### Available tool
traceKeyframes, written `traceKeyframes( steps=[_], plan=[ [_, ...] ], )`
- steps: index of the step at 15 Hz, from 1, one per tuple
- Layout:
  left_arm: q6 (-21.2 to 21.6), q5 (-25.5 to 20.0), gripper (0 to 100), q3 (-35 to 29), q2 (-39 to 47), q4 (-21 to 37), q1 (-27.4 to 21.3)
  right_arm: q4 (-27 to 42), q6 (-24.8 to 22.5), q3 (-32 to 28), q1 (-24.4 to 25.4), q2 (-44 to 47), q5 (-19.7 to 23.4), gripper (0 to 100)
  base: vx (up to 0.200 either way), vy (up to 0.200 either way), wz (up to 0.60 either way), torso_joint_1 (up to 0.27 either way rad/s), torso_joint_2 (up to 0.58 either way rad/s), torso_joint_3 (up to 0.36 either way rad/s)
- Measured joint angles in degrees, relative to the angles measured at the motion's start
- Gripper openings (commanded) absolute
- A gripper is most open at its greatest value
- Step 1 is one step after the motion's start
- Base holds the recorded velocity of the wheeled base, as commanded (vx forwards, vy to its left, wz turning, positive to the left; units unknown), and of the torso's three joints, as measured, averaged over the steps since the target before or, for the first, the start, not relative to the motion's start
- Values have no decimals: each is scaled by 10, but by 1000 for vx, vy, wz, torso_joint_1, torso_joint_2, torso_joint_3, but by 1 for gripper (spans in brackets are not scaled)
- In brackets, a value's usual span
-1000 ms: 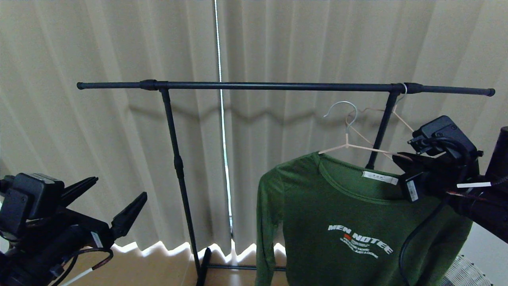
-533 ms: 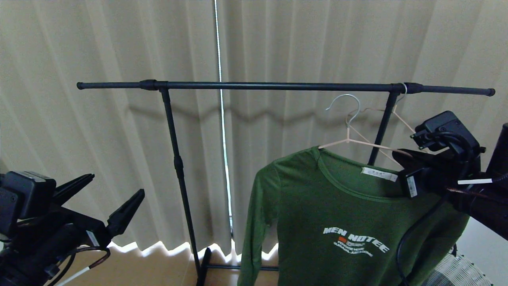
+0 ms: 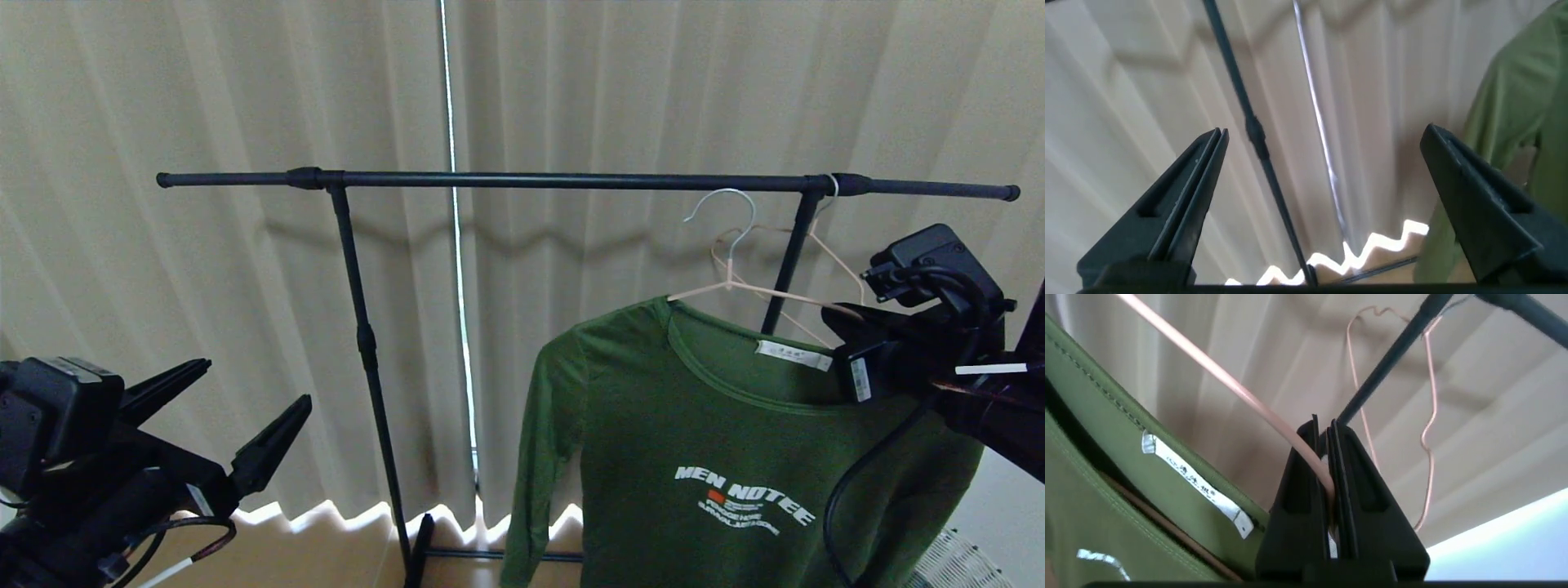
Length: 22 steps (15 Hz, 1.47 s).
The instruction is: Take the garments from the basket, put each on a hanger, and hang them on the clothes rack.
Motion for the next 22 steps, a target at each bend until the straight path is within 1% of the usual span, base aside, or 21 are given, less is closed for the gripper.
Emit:
traceKeyframes(
  steps=[11,14,17,21,22],
  plan=[
    [2,0,100,7,3,1,-5,0,1,0,-3,0,-1,0,200,0,0,3,1,2],
    [3,0,100,10,4,2,-8,-2,4,-9,-7,2,-1,0,0,0,0,0,0,0],
    [2,0,100,13,5,2,-17,-2,4,-37,-22,20,-8,0,0,0,0,0,0,0],
    [2,0,100,14,6,2,-18,-1,4,-87,-30,70,-62,0,0,0,0,0,0,0],
    [2,0,100,14,6,2,-18,-1,4,-93,-30,84,-68,0,0,0,0,0,0,0]
  ],
)
